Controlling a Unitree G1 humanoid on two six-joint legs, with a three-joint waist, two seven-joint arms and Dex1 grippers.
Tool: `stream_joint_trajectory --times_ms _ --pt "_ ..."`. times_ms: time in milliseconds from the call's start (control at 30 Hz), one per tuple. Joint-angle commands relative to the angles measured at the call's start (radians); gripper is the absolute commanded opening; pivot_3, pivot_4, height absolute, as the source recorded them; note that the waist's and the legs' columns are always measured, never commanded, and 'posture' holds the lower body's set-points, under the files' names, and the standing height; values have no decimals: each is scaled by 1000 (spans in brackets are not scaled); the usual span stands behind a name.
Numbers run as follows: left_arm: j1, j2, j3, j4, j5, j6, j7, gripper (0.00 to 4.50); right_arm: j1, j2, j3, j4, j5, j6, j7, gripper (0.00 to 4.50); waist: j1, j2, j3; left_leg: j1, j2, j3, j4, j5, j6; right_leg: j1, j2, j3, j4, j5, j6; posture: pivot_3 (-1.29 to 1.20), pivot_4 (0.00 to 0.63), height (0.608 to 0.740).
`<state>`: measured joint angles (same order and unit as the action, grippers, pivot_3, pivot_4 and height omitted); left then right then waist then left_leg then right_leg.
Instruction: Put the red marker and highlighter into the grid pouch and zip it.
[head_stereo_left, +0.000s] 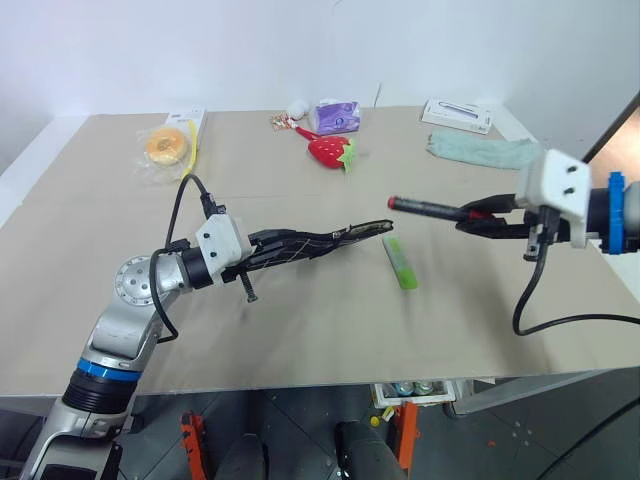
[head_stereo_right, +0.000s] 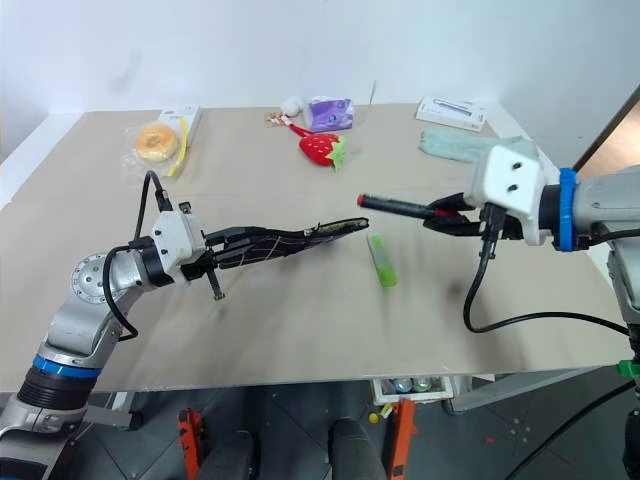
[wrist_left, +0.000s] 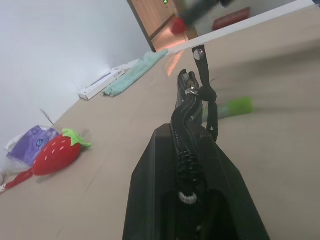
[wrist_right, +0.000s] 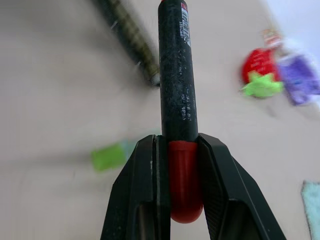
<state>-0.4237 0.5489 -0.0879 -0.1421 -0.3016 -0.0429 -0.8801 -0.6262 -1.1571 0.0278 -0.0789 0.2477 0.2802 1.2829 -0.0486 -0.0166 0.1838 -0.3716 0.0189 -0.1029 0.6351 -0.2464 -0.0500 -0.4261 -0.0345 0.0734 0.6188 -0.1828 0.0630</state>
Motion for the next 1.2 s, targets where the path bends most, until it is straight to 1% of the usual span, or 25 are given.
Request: stream_joint_trajectory --times_ms 33,167,367,533,933,1100,1200 --pt "-10 -7 15 -21 5 -21 2 0 -44 -8 31 7 -51 -47 33 497 0 0 1 0 0 0 0 0 0 0 0 0 0 0 0 0 150 740" --pt "-2 -15 17 -32 12 -18 4 0 -86 28 78 63 -106 -90 31 497 0 1 2 0 0 0 0 0 0 0 0 0 0 1 1 0 150 740" --pt "7 -16 19 -42 16 -14 6 0 -123 53 79 94 -120 -102 45 497 0 1 3 0 0 0 0 0 0 0 0 0 0 2 3 0 150 740" --pt "13 -16 19 -50 19 -11 8 0 -131 69 60 79 -95 -70 48 497 0 2 3 0 0 0 0 0 0 0 0 0 0 2 3 0 150 740" --pt "11 -19 16 -53 28 -11 8 0 -142 115 74 87 -118 -64 33 497 0 2 4 0 0 0 0 0 0 0 0 0 0 2 4 0 150 740" --pt "18 -17 19 -58 30 -7 10 0 -152 132 50 59 -50 -16 59 497 0 2 4 0 0 0 0 0 0 0 0 0 0 2 4 0 150 740" --pt "17 -18 19 -59 31 -7 12 0 -158 131 60 71 -69 -25 46 497 0 2 4 0 0 0 0 0 0 0 0 0 0 2 4 0 150 740"
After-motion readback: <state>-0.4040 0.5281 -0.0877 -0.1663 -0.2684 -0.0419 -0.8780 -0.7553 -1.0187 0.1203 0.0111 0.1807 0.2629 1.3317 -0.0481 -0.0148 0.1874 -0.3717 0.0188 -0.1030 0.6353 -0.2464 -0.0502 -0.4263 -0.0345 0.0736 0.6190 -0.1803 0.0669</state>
